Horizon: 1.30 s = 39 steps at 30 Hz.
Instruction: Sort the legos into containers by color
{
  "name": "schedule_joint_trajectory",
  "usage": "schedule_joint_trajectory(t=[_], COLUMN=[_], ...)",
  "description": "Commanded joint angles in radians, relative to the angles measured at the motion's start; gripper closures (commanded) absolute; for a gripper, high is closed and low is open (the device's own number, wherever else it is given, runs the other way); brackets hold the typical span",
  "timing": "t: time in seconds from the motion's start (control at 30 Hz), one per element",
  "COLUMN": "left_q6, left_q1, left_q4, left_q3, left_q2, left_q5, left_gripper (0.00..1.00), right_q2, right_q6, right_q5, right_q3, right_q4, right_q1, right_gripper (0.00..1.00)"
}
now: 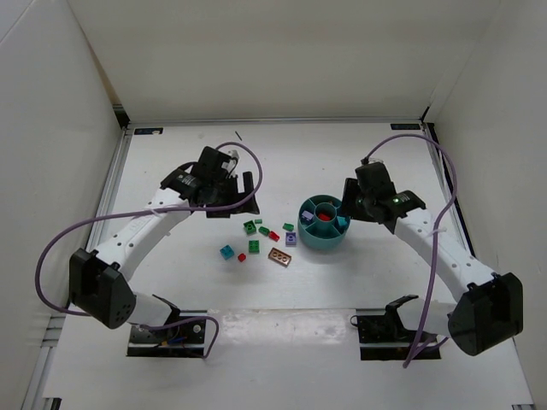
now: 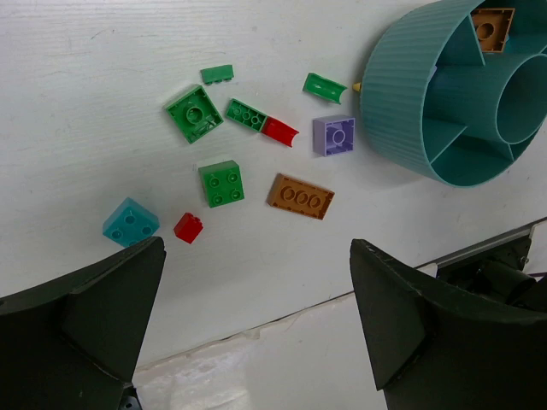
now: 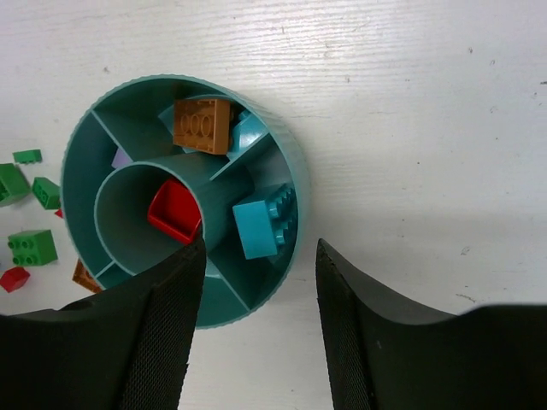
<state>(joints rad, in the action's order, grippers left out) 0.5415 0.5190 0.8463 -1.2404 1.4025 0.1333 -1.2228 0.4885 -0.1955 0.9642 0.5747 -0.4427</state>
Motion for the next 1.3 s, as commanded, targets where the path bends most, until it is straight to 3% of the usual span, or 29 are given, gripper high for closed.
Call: schedule_joint_trajectory(t=[0.0,0.17,0.37,0.43,0.6,0.9,1.27], left_q6=[0.009,0.002,0.023,0.037,0.081,0.133,0.074], left_q1=[-0.008,-0.036,-0.099,-0.129,-0.187,-0.332,-0.435], left_q4=[0.011,0.037,0.076,0.106,0.119,0.165,0.22], left_q3=[-0.002,-0.005,0.018,0.033,0.108,0.298,0.334], left_q2=[-0.056,-0.094,-0.142,-0.149,-0.204,-0.362,-0.395], left_q5=[-0.02,-0.04,-0.04,-0.037,-0.038,-0.046,0.032], left_gripper=[0.0,0.0,0.0,0.0,0.0,0.0,0.0], right_q2=[0.062,0.166,0.189,0.152,-0.002,-0.32,-0.549], right_q6=[-0.039,-0.172,-0.376,-0.399,-0.363,-0.288,-0.217], right_q5=[-0.001,-0.015,0.047,0.044,0.154,0.067,0.09], right_q3=[0.013,0.044,0.105,0.142,0.205,0.381,0.479], right_q4=[-0.003,-0.009,0.005,0.034,0.01,-0.003,-0.006], right_q1=[-0.008,-0.043,-0.21,-0.284,-0.326,-0.498,-0.617], right_gripper=[0.42,0.39,0.35,0.35,0.35,0.38,0.42])
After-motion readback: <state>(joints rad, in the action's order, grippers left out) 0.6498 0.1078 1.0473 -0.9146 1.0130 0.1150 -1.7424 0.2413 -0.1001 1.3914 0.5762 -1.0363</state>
